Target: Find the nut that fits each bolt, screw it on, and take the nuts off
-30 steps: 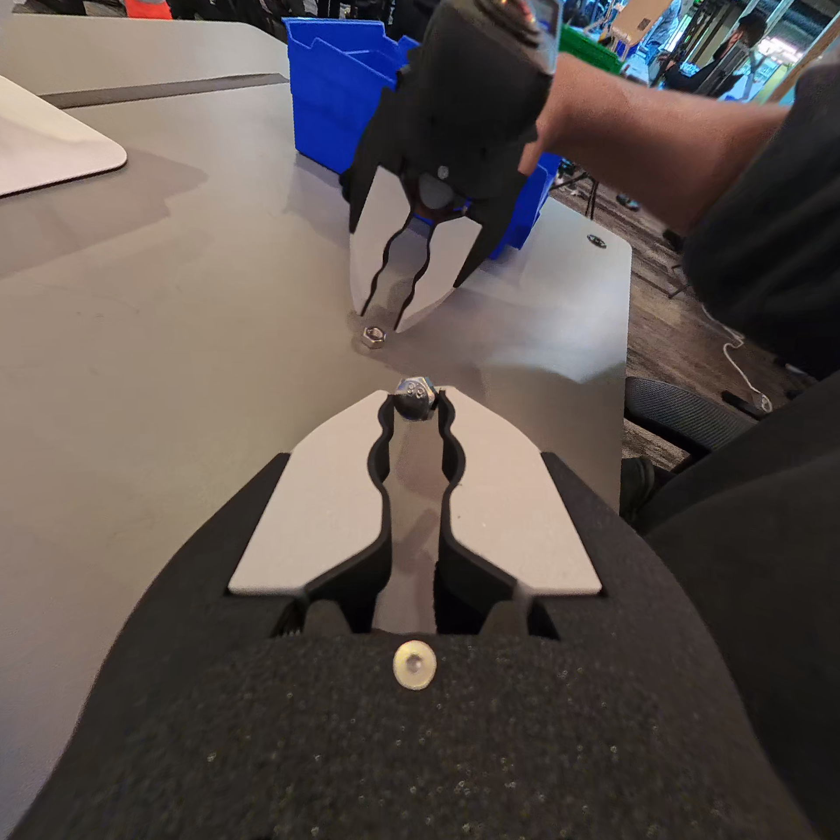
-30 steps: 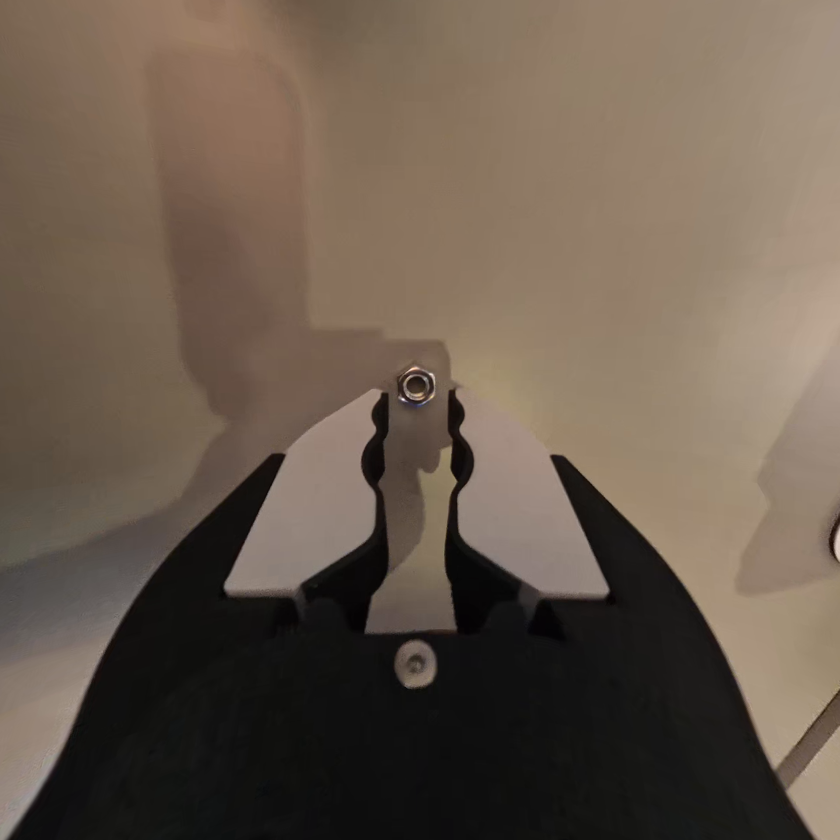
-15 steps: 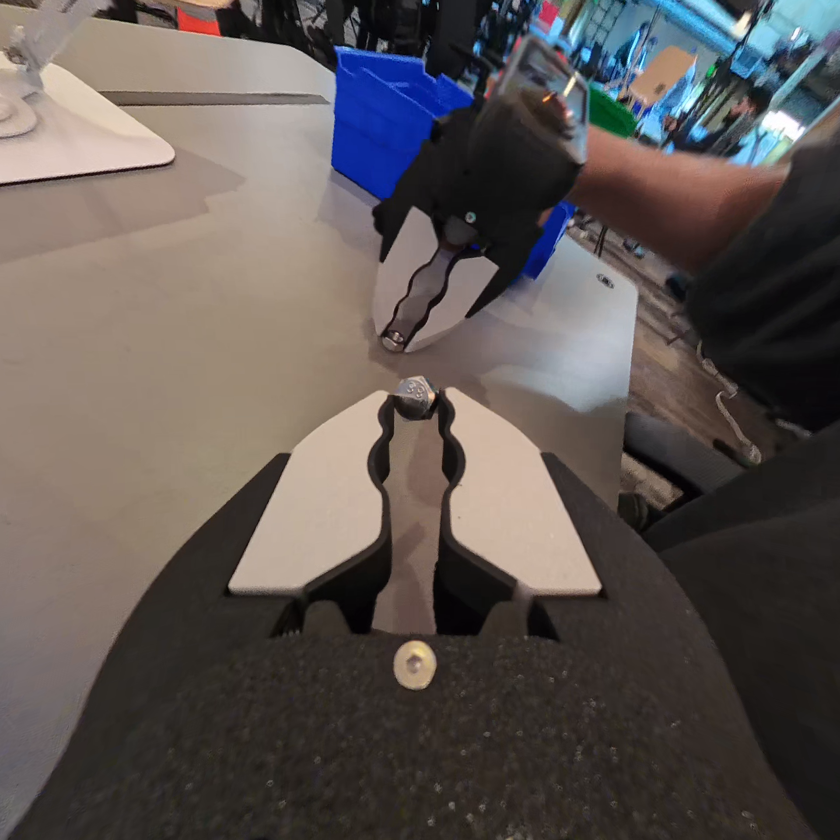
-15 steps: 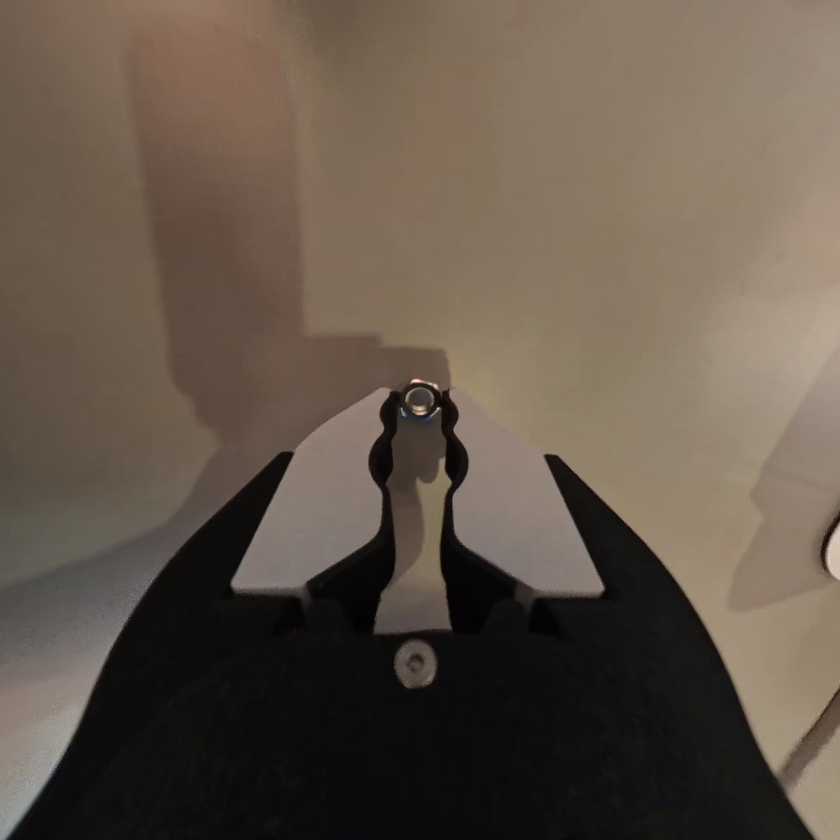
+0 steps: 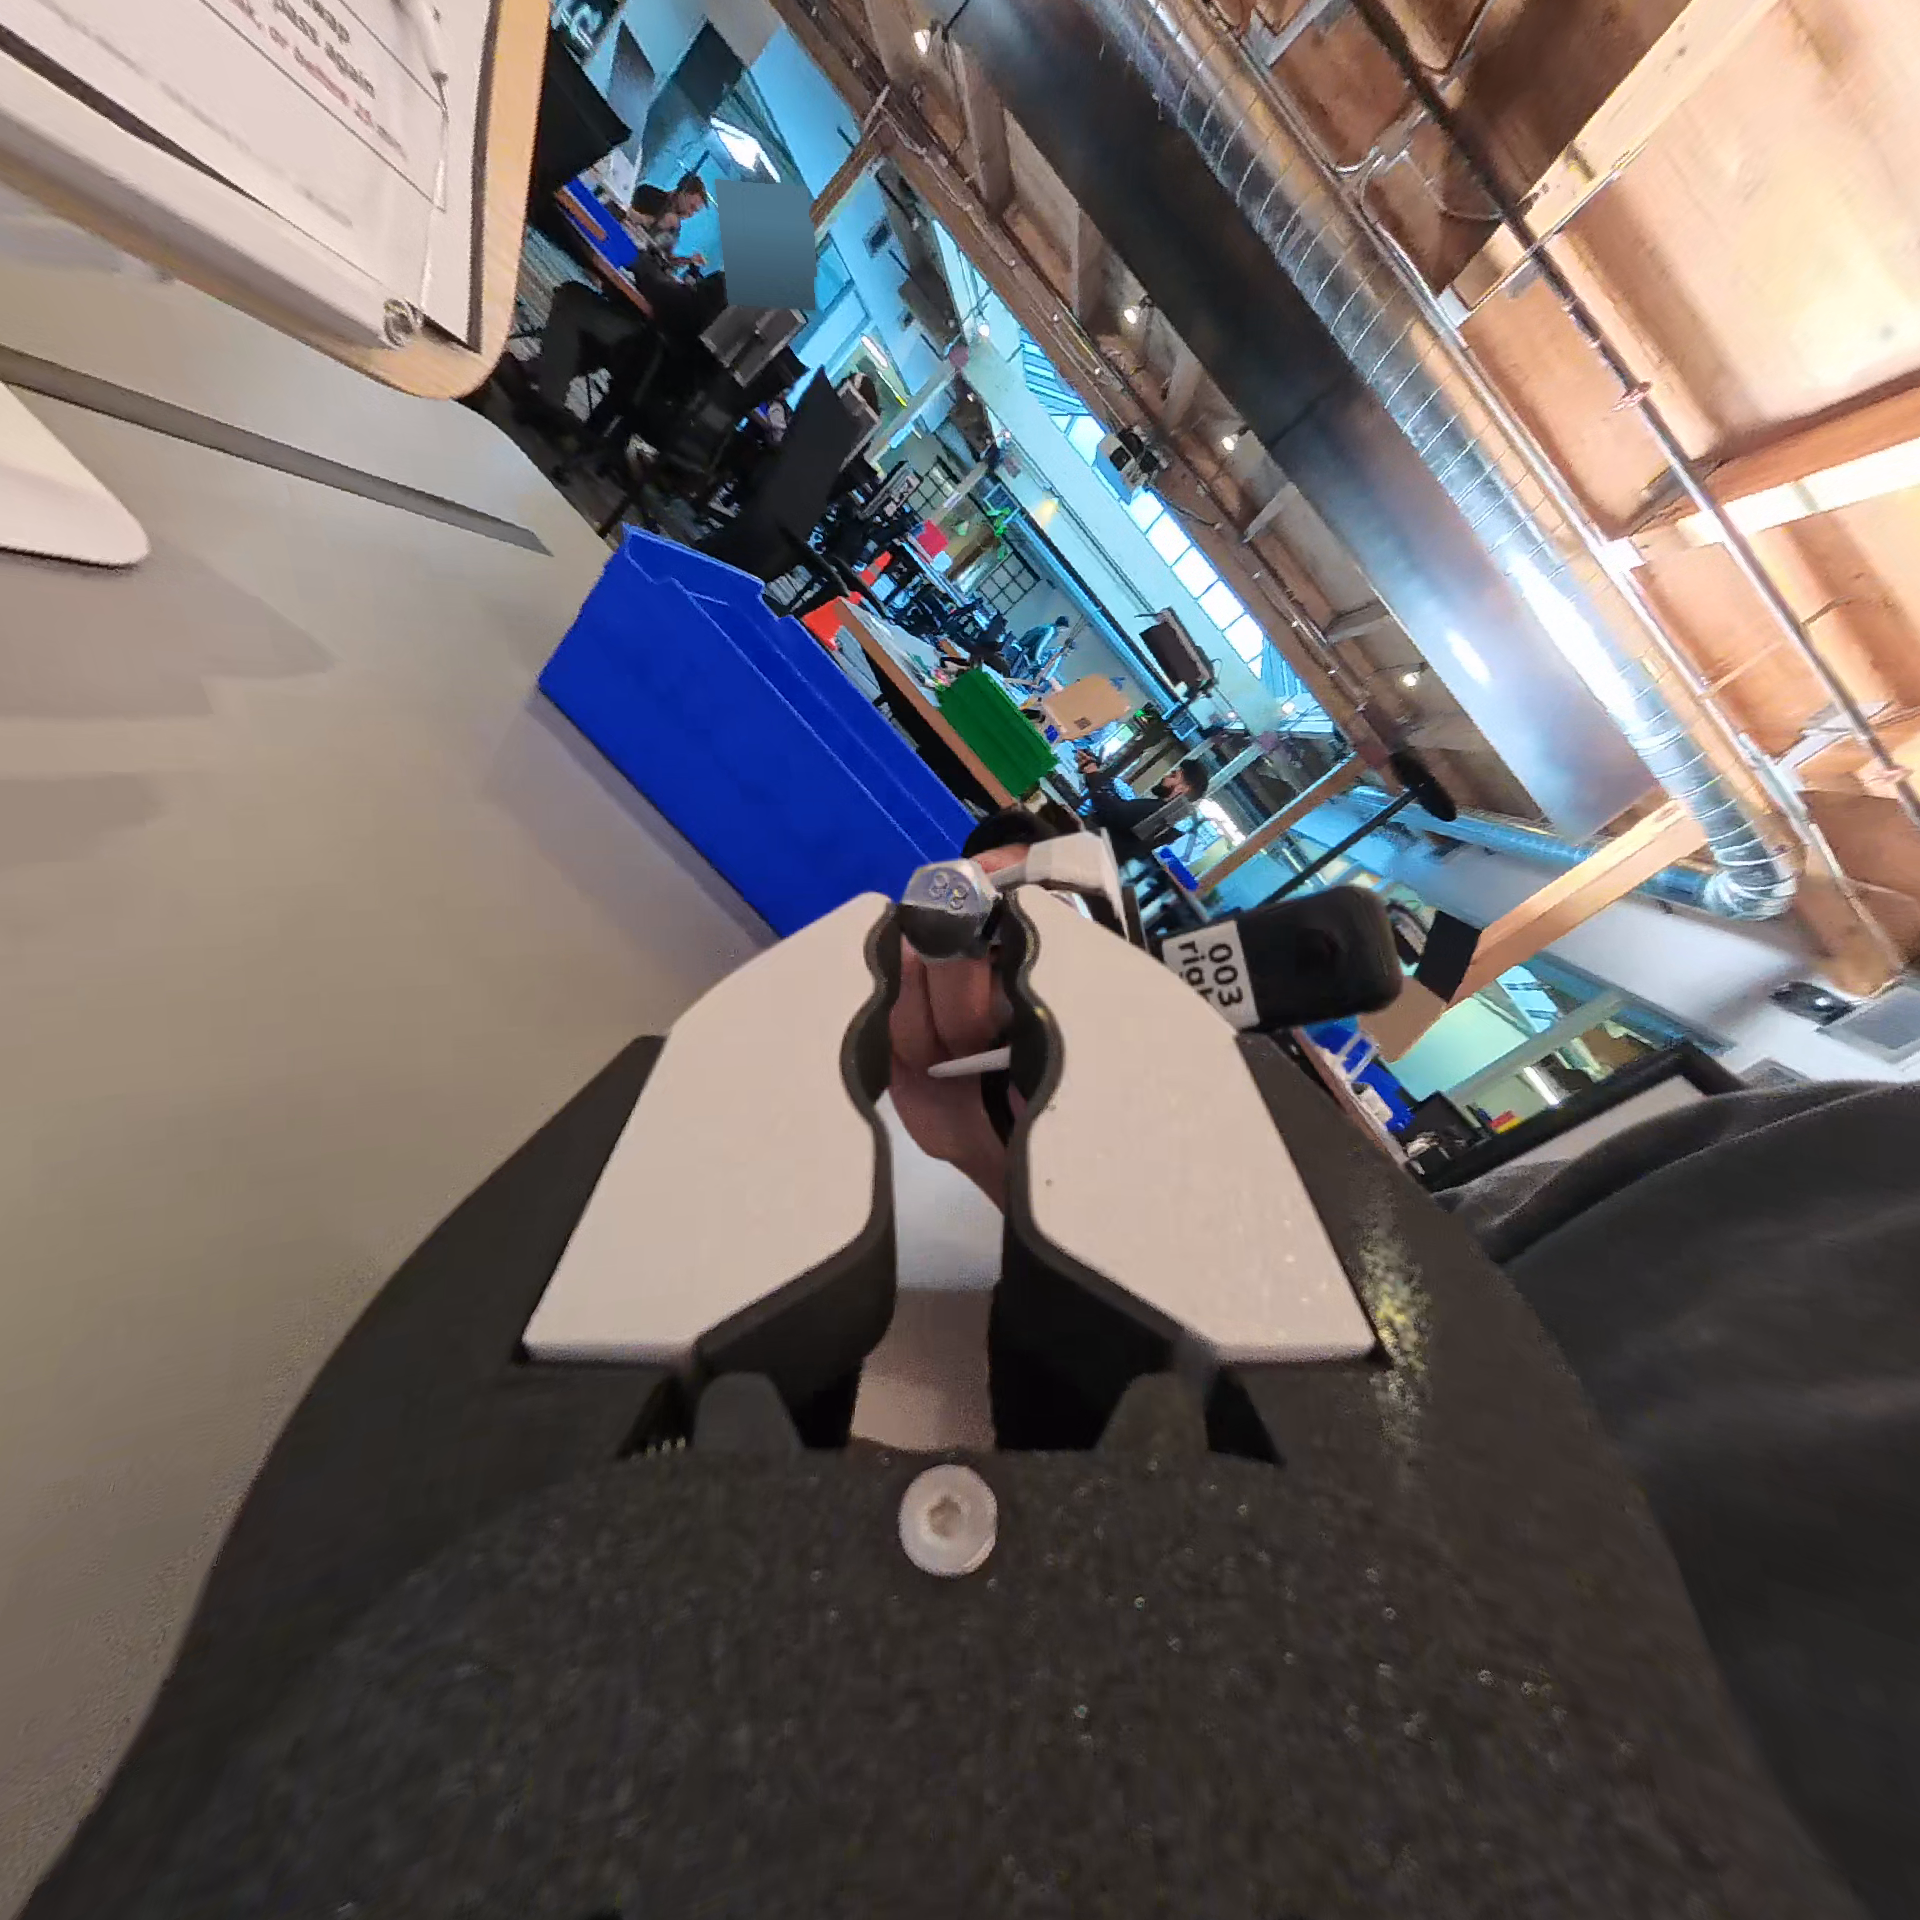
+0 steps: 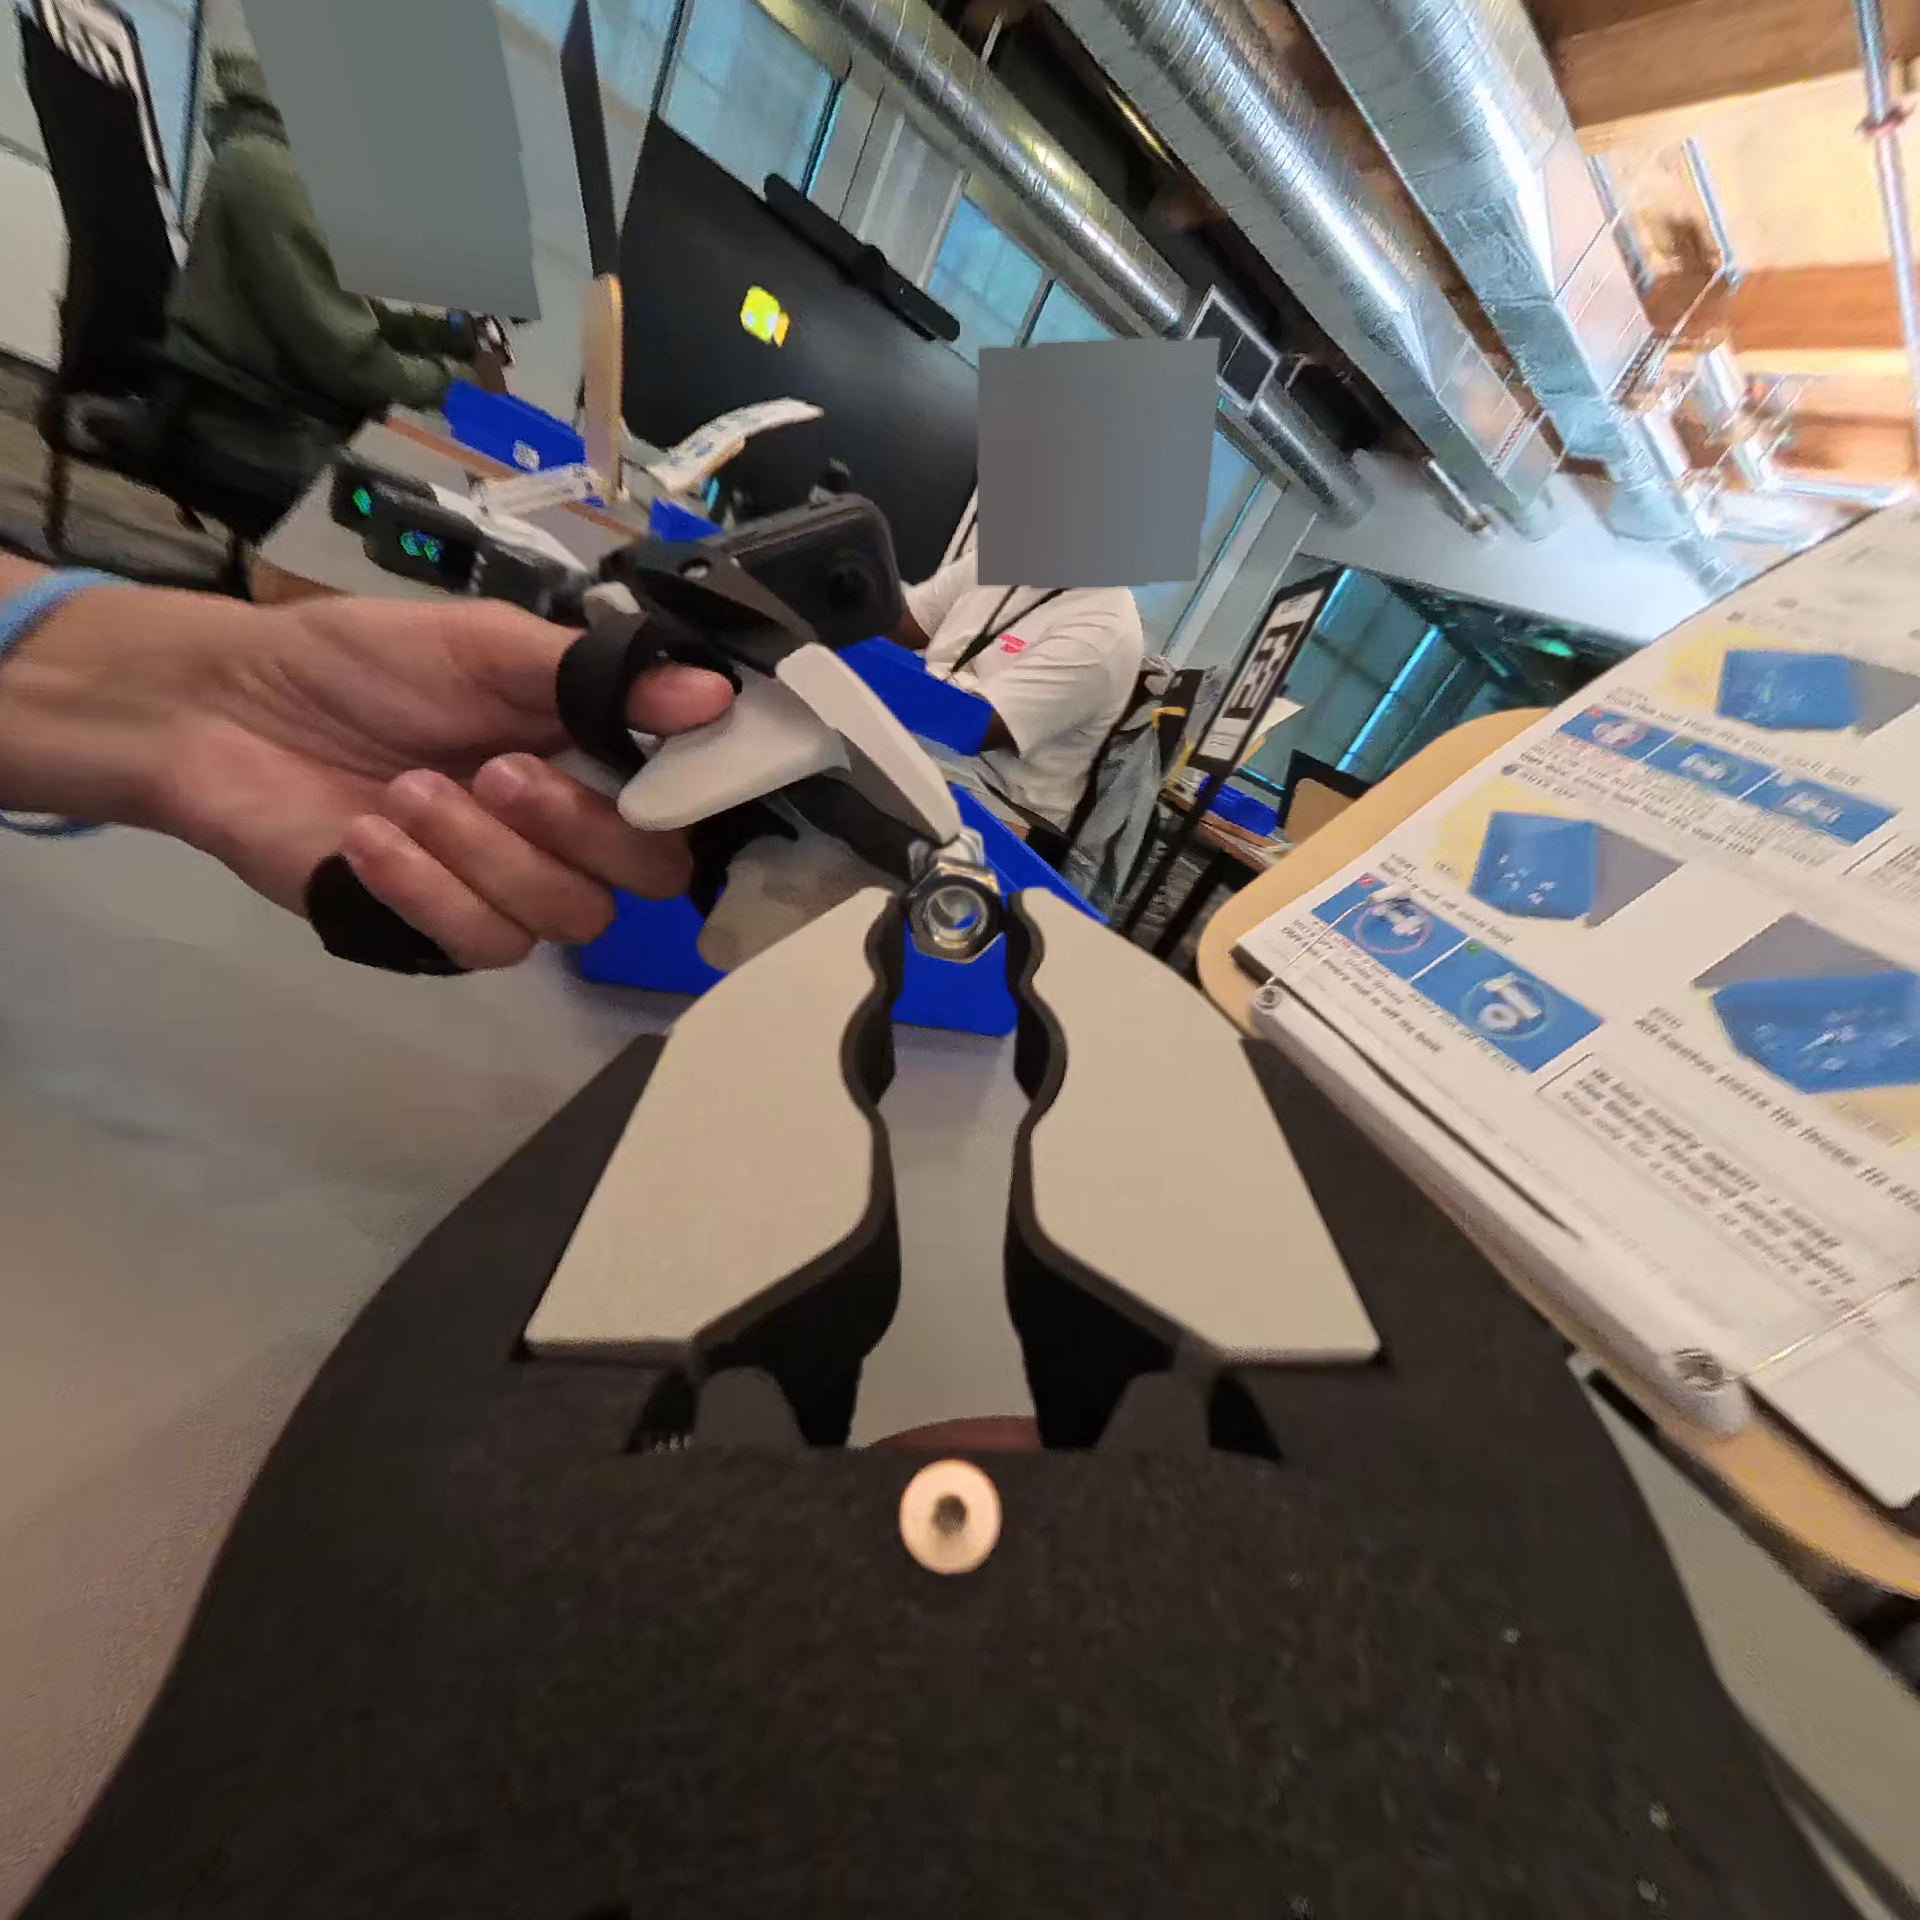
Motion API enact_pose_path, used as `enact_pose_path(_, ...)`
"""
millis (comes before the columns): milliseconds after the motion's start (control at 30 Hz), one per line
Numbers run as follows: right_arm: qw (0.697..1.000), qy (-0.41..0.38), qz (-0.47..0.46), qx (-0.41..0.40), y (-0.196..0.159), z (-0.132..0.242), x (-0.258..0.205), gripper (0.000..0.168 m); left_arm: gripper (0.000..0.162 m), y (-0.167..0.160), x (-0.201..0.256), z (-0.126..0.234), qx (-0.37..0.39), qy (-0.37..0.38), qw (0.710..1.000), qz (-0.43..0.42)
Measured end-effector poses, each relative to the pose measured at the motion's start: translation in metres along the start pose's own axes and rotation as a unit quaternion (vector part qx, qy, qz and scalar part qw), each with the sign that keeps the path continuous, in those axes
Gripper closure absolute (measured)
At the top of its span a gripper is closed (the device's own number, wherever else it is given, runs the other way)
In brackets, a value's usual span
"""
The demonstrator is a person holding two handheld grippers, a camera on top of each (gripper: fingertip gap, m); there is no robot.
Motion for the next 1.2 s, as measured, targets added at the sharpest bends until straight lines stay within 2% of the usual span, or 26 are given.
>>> enact_pose_path(133,0.999,0.014,0.047,-0.016,0.001,-0.003,0.000,0.150,0.144,-0.001,-0.003,-0.002,0.001,-0.011,1.000,0.026)
enact_pose_path(433,0.997,0.054,0.050,-0.010,-0.002,-0.002,0.003,0.150,0.145,-0.007,-0.006,-0.001,-0.016,-0.011,0.999,0.045)
enact_pose_path(600,0.991,0.088,0.097,-0.004,-0.004,-0.001,0.001,0.150,0.145,-0.008,-0.008,0.001,-0.057,0.003,0.996,0.067)
enact_pose_path(700,0.992,0.101,0.080,0.002,-0.005,-0.001,0.003,0.150,0.145,-0.008,-0.009,0.001,-0.074,0.002,0.995,0.073)
enact_pose_path(833,0.994,0.100,-0.034,0.001,-0.008,-0.002,0.004,0.150,0.145,-0.009,-0.006,0.001,-0.052,0.017,0.998,0.018)
enact_pose_path(933,0.981,0.106,-0.163,0.004,-0.010,-0.001,0.005,0.150,0.145,-0.013,-0.001,0.001,-0.028,0.034,0.998,-0.050)
enact_pose_path(1033,0.950,0.107,-0.294,0.014,-0.012,-0.001,0.005,0.150,0.145,-0.018,0.003,0.002,-0.007,0.051,0.992,-0.118)
enact_pose_path(1200,0.874,0.130,-0.469,0.010,-0.016,-0.002,0.008,0.150,0.145,-0.027,0.006,0.002,0.005,0.093,0.970,-0.223)
Point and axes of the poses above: each gripper's, where its closed fingertips meet, z back along the fingers, y out of its top, x = y × z across the jaws, the point moved 7 cm from there along z, back along the fingers, and after that the axes turned 14 degrees about z, right-handed, at the moved point
